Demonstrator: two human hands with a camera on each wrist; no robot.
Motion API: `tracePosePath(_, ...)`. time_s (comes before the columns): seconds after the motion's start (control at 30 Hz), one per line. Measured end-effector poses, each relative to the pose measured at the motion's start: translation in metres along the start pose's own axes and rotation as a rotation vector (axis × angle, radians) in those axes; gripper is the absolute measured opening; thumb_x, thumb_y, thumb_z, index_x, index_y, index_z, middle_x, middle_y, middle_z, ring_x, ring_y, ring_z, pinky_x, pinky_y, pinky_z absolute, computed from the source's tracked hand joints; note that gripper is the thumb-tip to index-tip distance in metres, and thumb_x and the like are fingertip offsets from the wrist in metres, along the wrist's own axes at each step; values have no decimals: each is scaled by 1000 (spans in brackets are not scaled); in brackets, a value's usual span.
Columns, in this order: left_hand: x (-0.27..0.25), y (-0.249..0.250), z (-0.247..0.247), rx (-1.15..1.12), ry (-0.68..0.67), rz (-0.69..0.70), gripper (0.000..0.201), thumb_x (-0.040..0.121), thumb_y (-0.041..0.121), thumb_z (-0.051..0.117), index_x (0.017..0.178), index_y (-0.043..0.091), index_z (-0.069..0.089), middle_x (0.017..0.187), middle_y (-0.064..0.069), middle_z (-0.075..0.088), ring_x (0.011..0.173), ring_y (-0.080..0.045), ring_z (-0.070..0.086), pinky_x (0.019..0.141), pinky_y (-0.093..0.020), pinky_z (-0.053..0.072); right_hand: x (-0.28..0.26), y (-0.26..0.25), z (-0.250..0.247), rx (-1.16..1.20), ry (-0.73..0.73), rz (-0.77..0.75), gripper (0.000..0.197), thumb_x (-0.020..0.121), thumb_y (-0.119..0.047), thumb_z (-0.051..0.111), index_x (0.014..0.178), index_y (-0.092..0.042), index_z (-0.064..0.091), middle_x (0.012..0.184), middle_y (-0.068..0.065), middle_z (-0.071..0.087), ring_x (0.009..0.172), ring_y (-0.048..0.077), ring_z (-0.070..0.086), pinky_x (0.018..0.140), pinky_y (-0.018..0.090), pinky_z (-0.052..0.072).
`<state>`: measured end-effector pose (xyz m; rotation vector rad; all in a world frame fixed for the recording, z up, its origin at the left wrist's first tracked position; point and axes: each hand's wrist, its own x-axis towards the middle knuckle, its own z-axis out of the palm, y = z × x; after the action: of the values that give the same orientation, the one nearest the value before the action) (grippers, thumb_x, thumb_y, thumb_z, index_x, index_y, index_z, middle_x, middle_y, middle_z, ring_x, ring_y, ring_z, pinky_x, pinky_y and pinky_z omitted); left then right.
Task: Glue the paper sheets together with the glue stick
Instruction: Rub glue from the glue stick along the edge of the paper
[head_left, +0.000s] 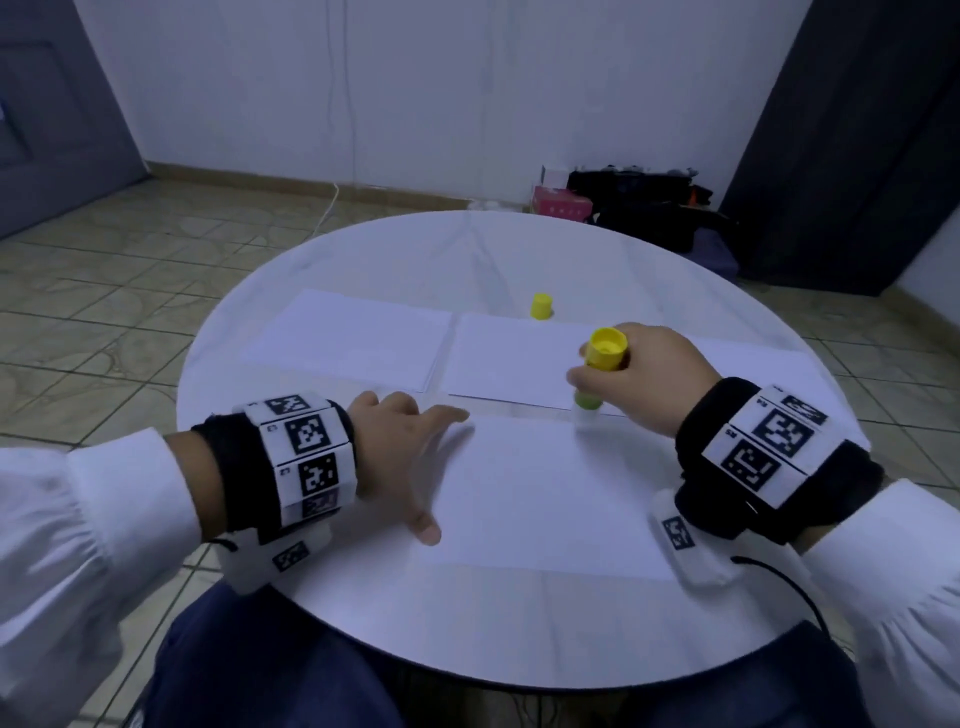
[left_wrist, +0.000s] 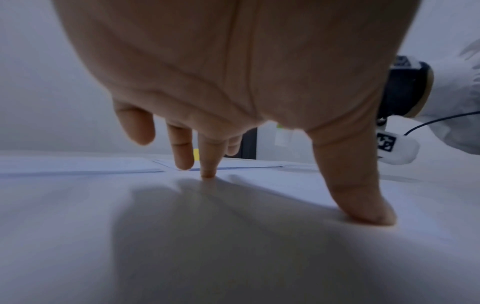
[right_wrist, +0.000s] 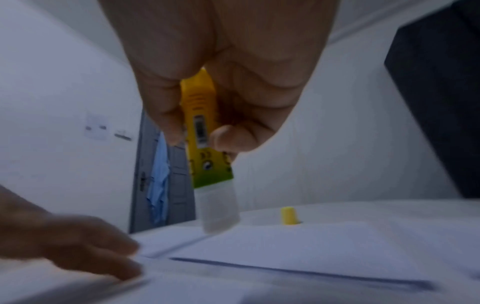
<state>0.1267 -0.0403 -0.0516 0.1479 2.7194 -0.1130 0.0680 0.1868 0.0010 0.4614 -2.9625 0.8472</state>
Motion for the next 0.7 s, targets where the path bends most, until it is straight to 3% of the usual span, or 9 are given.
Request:
tracePosePath(0.17, 0, -3, -2, -29, -31, -29, 130, 50, 78, 72, 145, 37, -7, 142, -4, 33, 127, -29, 35, 111, -43, 26, -2, -55, 35, -12, -229, -176, 46, 81, -51, 63, 80, -5, 66, 78, 6, 63, 77, 20, 57, 69, 31, 43)
tracePosePath(0.37, -1, -7, 3, -39, -47, -31, 130, 41, 79, 73, 136, 39, -5, 130, 0, 37, 114, -27, 37, 105, -46, 36, 9, -66, 66, -91, -237, -171, 40, 84, -51, 61, 66, -18, 47, 75, -1, 52, 81, 18, 52, 57, 16, 32)
tracePosePath(0.47, 0, -6, 0, -43, -51, -30, 128, 45, 76, 75, 142, 39, 0, 130, 3, 36, 115, -27, 35, 104, -45, 37, 7, -66, 65, -107, -258, -205, 41, 84, -50, 60, 70, -13, 54, 78, 4, 58, 82, 20, 55, 59, 21, 36)
tracePosePath(0.53, 1, -6, -1, -32, -51, -22, 130, 38, 81, 71, 137, 42, -2, 131, 6, 37, 120, -26, 35, 104, -45, 36, 0, -66, 62, -92, -285, -243, 40, 84, -49, 61, 81, -9, 62, 86, 6, 64, 86, 19, 58, 66, 28, 40)
tracePosePath(0.57, 1, -6, 0, -23, -47, -11, 129, 30, 85, 66, 132, 44, -2, 131, 5, 39, 122, -25, 35, 104, -46, 35, -5, -65, 61, -90, -305, -263, 37, 84, -48, 62, 83, -11, 64, 87, 3, 65, 86, 17, 58, 68, 26, 40)
tracePosePath(0.63, 3, -6, 0, -10, -48, 5, 127, 21, 88, 58, 126, 47, 0, 130, 5, 44, 124, -26, 35, 103, -48, 33, -17, -63, 59, -52, -349, -283, 23, 83, -46, 65, 73, -26, 61, 76, -9, 61, 75, 5, 55, 62, 13, 38)
tracePosePath(0.7, 6, -6, 1, 14, -67, 7, 138, 20, 90, 57, 136, 46, -3, 136, 5, 41, 127, -27, 33, 104, -50, 31, -29, -63, 57, -42, -375, -317, 30, 82, -43, 67, 61, -33, 49, 64, -14, 51, 63, -1, 48, 55, 10, 34)
